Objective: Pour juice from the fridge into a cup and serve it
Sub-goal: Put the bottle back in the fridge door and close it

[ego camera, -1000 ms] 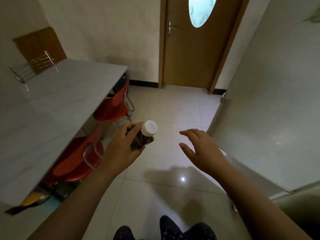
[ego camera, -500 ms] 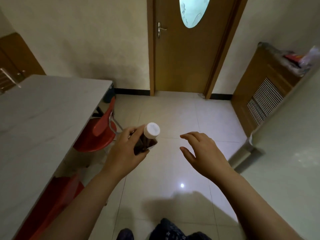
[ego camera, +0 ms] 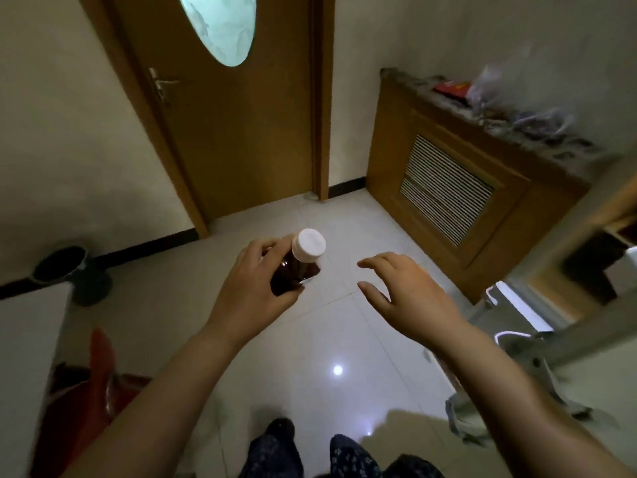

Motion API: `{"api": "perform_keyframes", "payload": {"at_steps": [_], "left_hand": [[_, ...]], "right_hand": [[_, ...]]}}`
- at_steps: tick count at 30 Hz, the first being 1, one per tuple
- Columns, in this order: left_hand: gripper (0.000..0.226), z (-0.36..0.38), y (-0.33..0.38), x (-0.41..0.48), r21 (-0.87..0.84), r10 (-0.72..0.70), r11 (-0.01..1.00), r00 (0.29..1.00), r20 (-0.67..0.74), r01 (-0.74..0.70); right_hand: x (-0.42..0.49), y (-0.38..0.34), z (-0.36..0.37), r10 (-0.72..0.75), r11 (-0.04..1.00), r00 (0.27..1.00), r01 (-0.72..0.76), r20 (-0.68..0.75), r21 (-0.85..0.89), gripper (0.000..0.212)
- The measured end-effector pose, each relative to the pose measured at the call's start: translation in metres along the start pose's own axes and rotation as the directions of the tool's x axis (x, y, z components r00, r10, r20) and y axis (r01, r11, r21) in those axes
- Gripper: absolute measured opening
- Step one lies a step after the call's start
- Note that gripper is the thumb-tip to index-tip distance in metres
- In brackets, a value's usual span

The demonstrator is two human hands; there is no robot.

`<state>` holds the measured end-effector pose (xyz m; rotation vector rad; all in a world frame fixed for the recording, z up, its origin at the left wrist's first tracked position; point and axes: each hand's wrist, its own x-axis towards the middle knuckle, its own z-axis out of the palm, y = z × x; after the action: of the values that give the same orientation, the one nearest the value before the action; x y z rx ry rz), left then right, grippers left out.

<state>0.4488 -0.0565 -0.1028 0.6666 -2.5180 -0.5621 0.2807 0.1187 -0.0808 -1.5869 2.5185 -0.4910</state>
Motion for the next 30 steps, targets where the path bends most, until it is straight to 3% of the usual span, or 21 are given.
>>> {"api": "perform_keyframes", "payload": {"at_steps": [6,13,17,22,27,30], "left_hand": [[0.080,0.022,-0.020,0.132,-0.136,0.243,0.966,0.950,0.199,-0.218],[0.080,0.093,0.042,0.231,-0.417,0.521,0.822,0.807,0.278,-0.388],[0.087,0.138,0.099,0.270,-0.619,0.660,0.672,0.708,0.252,-0.406],[0.084,0.168,0.164,0.298,-0.751,0.777,0.527,0.584,0.236,-0.398],[0.084,0.181,0.212,0.317,-0.880,0.901,0.324,0.397,0.175,-0.348],[0.088,0.192,0.242,0.329,-0.935,0.954,0.202,0.276,0.120,-0.290]], "right_hand": [[0.042,0.019,-0.022,0.348,0.937,0.931,-0.347,-0.112,0.027,0.039],[0.044,0.046,-0.053,0.636,0.764,0.728,-0.642,-0.255,0.071,0.039],[0.037,0.066,-0.076,0.718,0.670,0.610,-0.737,-0.337,0.093,0.038],[0.030,0.073,-0.100,0.803,0.532,0.435,-0.832,-0.408,0.158,0.038],[0.025,0.065,-0.108,0.840,0.405,0.286,-0.896,-0.461,0.183,0.035],[0.035,0.055,-0.114,0.852,0.299,0.153,-0.927,-0.501,0.225,0.035]]}}
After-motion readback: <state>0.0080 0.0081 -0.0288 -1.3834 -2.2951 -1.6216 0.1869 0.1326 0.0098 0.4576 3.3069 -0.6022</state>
